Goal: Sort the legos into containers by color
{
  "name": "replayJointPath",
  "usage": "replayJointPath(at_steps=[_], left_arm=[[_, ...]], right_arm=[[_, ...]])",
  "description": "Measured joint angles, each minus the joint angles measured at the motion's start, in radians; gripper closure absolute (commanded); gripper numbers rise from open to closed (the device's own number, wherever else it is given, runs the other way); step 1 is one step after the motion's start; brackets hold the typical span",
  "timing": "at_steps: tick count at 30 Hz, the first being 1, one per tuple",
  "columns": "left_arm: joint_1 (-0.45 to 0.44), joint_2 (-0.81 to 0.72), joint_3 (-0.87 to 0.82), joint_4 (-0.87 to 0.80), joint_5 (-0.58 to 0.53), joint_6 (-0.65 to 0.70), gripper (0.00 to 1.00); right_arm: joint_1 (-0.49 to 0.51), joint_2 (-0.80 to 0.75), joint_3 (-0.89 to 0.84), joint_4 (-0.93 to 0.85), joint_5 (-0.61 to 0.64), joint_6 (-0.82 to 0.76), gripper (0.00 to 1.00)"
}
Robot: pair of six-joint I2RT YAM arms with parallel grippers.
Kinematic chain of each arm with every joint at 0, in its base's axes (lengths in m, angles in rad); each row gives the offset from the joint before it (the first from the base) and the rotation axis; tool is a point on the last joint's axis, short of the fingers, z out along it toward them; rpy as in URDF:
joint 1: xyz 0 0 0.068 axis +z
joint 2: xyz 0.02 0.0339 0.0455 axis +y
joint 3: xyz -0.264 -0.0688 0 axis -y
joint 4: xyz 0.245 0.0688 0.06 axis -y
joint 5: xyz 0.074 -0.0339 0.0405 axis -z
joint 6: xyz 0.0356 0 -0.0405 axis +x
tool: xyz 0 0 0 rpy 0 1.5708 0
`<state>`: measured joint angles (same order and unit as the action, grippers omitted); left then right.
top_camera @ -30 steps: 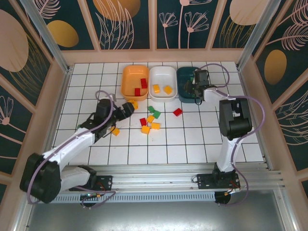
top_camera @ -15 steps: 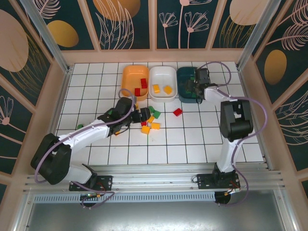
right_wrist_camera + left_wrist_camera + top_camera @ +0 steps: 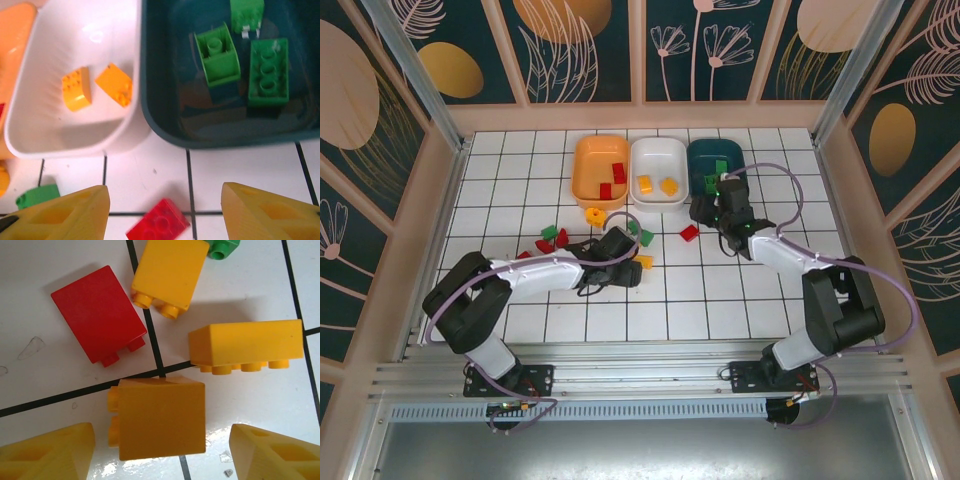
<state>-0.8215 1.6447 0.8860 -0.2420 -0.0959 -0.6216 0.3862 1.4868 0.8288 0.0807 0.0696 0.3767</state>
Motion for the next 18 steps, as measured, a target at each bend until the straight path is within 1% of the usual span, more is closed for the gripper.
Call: replayJointPath(at_steps=[4, 8, 10, 14, 18], left_arm=[[0.000, 0.024, 0.002, 0.008, -0.014, 0.008, 0.37], [0.000, 0.063, 0.020, 0.012, -0.024, 0.023, 0.47], [0.000, 0.082, 0.033, 0.014, -0.027, 0.031, 0.51], [0.000, 0.086, 0.043, 0.013, -0.037, 0.042, 0.59], [0.000, 0.078, 0.043, -0.002, -0.037, 0.048, 0.66]], right_arm=[[0.000, -0.011, -0.014, 0.004, -0.005, 0.001, 0.38], [0.000, -0.021, -0.028, 0.023, -0.012, 0.003, 0.39], [0.003, -0.033, -0.042, 0.029, -0.015, 0.005, 0.39], [0.019, -0.060, -0.073, 0.044, -0.015, 0.008, 0.39], [0.026, -0.069, -0.084, 0.054, -0.014, 0.008, 0.39]])
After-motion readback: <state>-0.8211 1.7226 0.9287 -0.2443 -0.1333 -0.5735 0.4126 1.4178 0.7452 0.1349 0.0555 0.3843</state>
